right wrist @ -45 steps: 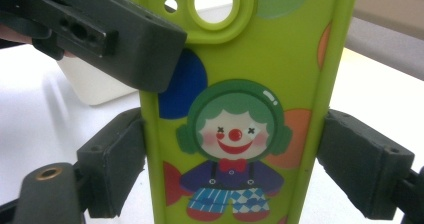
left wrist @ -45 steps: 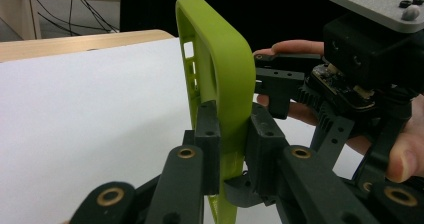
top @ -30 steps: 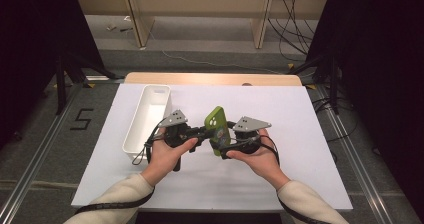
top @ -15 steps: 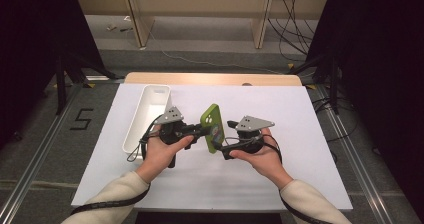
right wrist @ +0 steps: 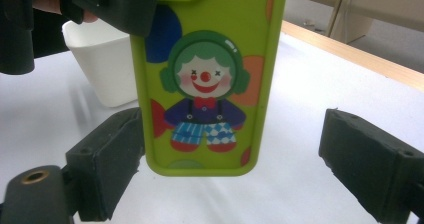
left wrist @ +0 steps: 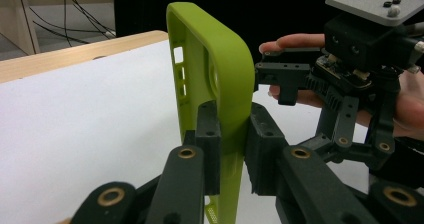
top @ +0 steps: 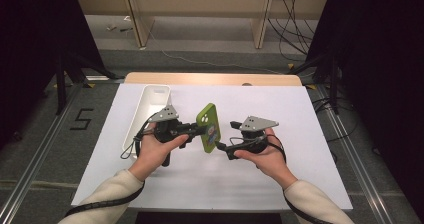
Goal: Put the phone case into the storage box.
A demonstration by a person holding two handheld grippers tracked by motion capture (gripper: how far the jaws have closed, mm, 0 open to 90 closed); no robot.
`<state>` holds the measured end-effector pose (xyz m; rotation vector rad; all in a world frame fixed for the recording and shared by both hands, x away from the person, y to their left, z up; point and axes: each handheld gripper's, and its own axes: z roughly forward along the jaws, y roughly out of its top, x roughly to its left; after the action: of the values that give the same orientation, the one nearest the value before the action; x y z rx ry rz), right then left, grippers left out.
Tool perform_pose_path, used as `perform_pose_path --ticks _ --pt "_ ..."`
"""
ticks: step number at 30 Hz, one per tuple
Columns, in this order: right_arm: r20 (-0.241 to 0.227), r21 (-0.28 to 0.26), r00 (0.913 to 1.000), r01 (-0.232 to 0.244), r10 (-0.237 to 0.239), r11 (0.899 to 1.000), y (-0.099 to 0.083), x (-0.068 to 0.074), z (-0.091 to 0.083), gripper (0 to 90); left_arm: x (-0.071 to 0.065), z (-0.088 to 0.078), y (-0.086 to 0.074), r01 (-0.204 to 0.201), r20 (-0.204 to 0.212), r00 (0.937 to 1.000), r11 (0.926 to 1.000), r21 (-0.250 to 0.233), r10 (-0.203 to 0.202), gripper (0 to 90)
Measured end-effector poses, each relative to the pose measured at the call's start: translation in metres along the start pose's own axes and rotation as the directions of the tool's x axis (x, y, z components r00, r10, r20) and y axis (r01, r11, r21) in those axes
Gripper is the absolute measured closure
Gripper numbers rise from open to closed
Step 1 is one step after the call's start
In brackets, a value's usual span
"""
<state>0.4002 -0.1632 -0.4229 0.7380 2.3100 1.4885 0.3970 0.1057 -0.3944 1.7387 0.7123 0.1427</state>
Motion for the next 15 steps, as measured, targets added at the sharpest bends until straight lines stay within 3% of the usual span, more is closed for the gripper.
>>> perform_pose_path --ticks 15 --pt "0.001 0.015 1.0 -0.006 0.006 1.0 -0.0046 -0.0035 -0.0044 13.4 0.0041 -0.0024 0.0015 -0.026 0.048 0.9986 0.9979 0.059 0.023 78.0"
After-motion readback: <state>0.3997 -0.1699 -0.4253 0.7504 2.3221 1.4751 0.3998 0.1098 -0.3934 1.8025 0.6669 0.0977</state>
